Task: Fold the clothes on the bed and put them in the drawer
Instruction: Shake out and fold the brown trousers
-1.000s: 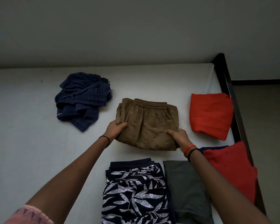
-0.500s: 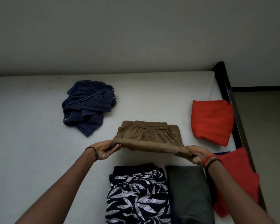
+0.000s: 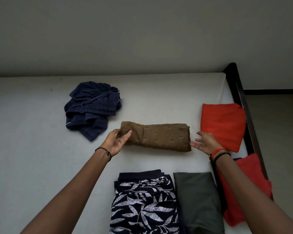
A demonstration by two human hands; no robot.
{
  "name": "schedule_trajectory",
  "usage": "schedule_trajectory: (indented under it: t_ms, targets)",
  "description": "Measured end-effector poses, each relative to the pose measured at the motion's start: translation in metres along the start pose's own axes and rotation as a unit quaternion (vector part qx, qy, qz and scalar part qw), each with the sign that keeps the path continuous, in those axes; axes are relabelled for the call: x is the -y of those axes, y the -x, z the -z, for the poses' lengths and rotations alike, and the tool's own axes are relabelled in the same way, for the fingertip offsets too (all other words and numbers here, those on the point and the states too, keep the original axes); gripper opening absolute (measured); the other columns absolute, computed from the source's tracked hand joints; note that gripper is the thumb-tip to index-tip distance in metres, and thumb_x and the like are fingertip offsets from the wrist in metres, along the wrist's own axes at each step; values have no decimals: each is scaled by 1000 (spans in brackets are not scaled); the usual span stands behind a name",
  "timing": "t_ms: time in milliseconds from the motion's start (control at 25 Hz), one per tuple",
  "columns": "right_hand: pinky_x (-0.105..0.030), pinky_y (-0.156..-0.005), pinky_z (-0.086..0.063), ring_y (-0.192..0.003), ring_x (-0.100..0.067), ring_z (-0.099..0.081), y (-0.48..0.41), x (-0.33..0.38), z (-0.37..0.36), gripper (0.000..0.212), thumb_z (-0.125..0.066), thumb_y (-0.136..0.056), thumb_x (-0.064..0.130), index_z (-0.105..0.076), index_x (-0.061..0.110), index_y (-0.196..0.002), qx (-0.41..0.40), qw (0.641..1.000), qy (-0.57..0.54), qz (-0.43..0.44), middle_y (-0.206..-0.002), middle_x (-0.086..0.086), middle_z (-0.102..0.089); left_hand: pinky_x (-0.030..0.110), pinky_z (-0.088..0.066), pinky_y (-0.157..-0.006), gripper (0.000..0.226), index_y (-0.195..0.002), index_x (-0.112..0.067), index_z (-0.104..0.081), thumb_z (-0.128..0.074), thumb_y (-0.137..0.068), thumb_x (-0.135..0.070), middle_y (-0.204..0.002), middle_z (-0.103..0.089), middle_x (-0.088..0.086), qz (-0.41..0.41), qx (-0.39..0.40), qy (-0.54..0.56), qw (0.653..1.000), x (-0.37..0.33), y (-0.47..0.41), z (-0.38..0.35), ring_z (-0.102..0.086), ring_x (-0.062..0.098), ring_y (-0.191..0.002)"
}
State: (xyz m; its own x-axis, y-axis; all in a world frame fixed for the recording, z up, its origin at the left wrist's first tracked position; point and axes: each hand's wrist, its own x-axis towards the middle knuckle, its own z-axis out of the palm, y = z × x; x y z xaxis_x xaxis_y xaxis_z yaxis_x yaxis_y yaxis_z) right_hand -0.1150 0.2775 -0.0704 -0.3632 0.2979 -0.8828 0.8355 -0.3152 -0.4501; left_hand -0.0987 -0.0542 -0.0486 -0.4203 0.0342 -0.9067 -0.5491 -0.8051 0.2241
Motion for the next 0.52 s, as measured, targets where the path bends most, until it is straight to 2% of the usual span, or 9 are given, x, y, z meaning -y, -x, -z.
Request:
schedule_trajectory:
  t_ms: [40,80,120,200,240,280,360,440,520]
  targets:
    - [-38,-77,-52,-99,-31,-58,1,-3,-6,34,-46,-96,11,-42,4,-129,-48,989,103,90,-134,-25,-47,38,-46,-101,50,-144,-5,-27,-46,-98,-12,-139,-44,25,0,2,-39,999,2,-4,1,-56,32,-118]
    - [-36,-78,-49,-95,-26,-56,3,-7,-11,30,-47,-94,10,-48,5,-124,-97,956,201,193,-128,-21,-53,39,-44,-102,47,-143,-8,-32,-45,-99,-15,-142,-43,22,-1,1,-95,995,5,-9,2,-53,31,-122]
    - [-35,-82,-48,-97,-24,-56,5,-11,-18,28,-48,-93,9,-53,6,-121,-125,904,277,301,-122,-17,-58,39,-41,-105,48,-145,-10,-31,-44,-99,-17,-146,-40,18,-7,-2,-153,988,10,-14,2,-46,28,-129]
    - [-35,-90,-48,-105,-23,-56,15,-25,-36,27,-50,-92,6,-59,7,-117,-104,759,405,500,-118,-12,-61,41,-33,-109,58,-152,-18,-15,-42,-100,-18,-153,-31,7,-24,4,-234,972,18,-18,-1,-34,21,-139]
    - [-36,-94,-48,-110,-24,-55,17,-33,-45,28,-50,-91,5,-60,7,-118,-72,686,465,555,-119,-11,-61,42,-31,-111,62,-152,-22,-11,-44,-99,-17,-153,-29,4,-30,14,-259,965,21,-18,-4,-32,19,-140]
    - [-37,-98,-46,-117,-26,-53,16,-41,-53,31,-51,-92,7,-58,7,-123,-32,631,526,569,-126,-12,-58,44,-30,-113,60,-149,-25,-15,-46,-98,-16,-151,-31,3,-37,23,-282,959,23,-18,-6,-32,18,-140]
    - [-41,-112,-33,-138,-30,-34,9,-58,-66,42,-46,-98,17,-45,11,-140,36,572,644,507,-149,-14,-38,47,-30,-113,47,-139,-28,-29,-47,-98,-15,-144,-39,1,-53,29,-314,948,25,-17,-8,-37,18,-136]
    - [-43,-118,-19,-147,-27,-13,-1,-65,-70,49,-36,-102,26,-26,17,-150,63,541,724,423,-159,-11,-15,43,-39,-107,41,-138,-22,-35,-45,-99,-14,-132,-49,1,-104,-16,-301,948,31,-16,-5,-48,18,-125]
    - [-43,-119,-15,-148,-26,-9,-5,-64,-75,50,-32,-103,27,-21,18,-151,67,529,750,391,-160,-10,-10,32,-50,-88,25,-123,-13,-51,-42,-100,-12,-112,-59,6,-193,-112,-254,941,42,-11,0,-59,18,-100]
